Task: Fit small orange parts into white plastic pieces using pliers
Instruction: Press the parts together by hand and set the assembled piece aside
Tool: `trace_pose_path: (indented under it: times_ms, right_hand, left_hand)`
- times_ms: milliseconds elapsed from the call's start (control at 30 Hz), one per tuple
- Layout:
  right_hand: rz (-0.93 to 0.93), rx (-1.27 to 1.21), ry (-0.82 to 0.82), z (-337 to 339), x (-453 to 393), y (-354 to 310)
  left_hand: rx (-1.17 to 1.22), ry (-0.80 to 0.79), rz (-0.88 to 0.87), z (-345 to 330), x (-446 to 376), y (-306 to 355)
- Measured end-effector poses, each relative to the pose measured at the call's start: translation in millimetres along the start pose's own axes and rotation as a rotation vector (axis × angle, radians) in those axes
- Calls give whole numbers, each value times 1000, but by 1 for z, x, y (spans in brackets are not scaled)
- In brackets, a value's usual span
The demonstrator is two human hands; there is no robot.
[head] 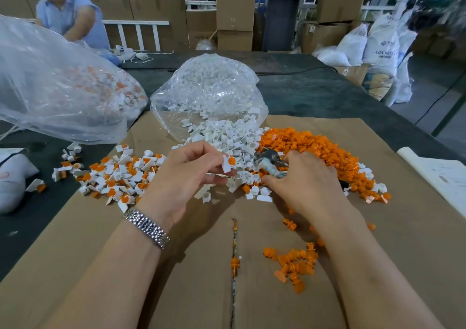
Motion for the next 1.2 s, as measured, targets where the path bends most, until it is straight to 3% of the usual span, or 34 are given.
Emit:
trace_pose_path:
  times_ms: [167,267,467,600,700,800,900,1067,1200]
  right_hand:
    - [-11,-24,-38,-3,-1,-1]
    - [-24,-5,-39,-3,-3,1]
    - [-26,-154,35,6,-6,10]
    - [134,-300,35,15,-3,8]
    - [254,-345,-90,15,2,3]
    - [331,-298,-70,13,4,0]
    - [347,-155,-62,10,3,1]
    - [343,-47,-68,2,3,-10]
    - [349,-7,-85,-1,3,-11]
  left_hand:
    - [15,-28,-9,2,0,1]
    - [-95,45,5,7,-1,-1]
    - [-957,521,-133,36,-4,6]
    - [-1098,589,-126,43,-5,7]
    - [-1006,457,-352,27,-2,7]
    - [-905,102,-427,1,4,1]
    - [-1074,-138,-477,-17,5,-14]
    - [-1262,-150,-501,-26,1,-26]
    - [-1239,-142,-508,-29,1,-28]
Point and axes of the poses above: each hand's wrist, its own x-axis away from the middle knuckle, its own z-axis out of the back of the hand, y = z × x, the point moved 2 cm from there along -x, towards the middle knuckle, and after that the axes turned 7 degrees about x, right-handed, at the moved point
